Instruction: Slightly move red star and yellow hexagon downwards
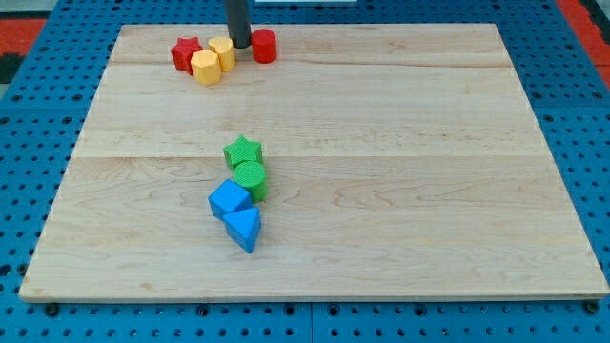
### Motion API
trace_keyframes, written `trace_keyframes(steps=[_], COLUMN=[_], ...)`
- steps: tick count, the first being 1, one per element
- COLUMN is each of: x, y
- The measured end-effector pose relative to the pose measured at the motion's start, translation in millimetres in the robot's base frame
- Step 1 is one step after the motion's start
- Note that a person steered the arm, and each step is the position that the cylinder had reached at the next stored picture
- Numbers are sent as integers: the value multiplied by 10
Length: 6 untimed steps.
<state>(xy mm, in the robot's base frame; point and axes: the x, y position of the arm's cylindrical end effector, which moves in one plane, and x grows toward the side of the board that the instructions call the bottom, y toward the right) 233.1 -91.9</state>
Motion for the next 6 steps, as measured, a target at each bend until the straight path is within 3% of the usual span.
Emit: trace_keyframes(steps=[2, 3, 4, 5, 6], x=[-167, -415, -171, 344, 672], y=[-80, -427, -786, -789, -395])
